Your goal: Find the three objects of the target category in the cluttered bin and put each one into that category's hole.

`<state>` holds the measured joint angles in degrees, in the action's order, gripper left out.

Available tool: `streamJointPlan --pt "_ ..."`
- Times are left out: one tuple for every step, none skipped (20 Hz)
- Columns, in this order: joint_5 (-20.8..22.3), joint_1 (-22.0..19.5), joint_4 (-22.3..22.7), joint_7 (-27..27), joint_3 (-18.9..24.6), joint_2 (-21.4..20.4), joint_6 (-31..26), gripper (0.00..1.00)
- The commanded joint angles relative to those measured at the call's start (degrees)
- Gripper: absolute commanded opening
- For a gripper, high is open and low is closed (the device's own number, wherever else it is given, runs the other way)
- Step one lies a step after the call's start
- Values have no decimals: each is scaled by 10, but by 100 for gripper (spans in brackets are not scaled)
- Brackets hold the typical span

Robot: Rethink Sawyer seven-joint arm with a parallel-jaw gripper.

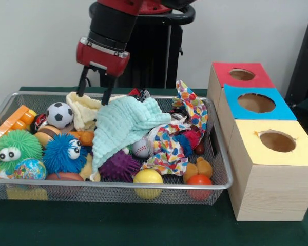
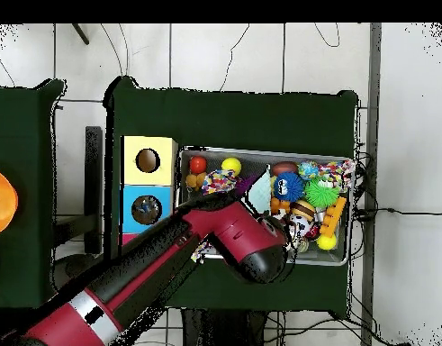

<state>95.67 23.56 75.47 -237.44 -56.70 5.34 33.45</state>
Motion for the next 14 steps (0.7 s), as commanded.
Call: streamJointPlan --pt "-26 -46 -68 126 106 2 -37 100" --pt "-27 -51 -68 137 112 -2 -39 100" --pt "-32 -55 -65 151 119 -9 -43 100" --pt "-37 -60 -63 166 128 -18 -46 100" --pt "-37 -63 -61 173 132 -22 -47 100" --pt "-36 -65 -61 178 136 -25 -47 100" --pt "-36 -67 -60 185 140 -29 -48 100" --pt "-37 -70 -59 192 145 -33 -50 100" --pt "-39 -73 -57 205 151 -39 -54 100" --pt "-42 -76 -55 218 157 -45 -57 100" --pt "-45 -81 -54 237 165 -51 -60 100" --pt "-47 -85 -52 256 172 -57 -63 100" --pt "-47 -88 -53 271 177 -59 -68 100" --pt "-46 -89 -55 278 180 -59 -71 100"
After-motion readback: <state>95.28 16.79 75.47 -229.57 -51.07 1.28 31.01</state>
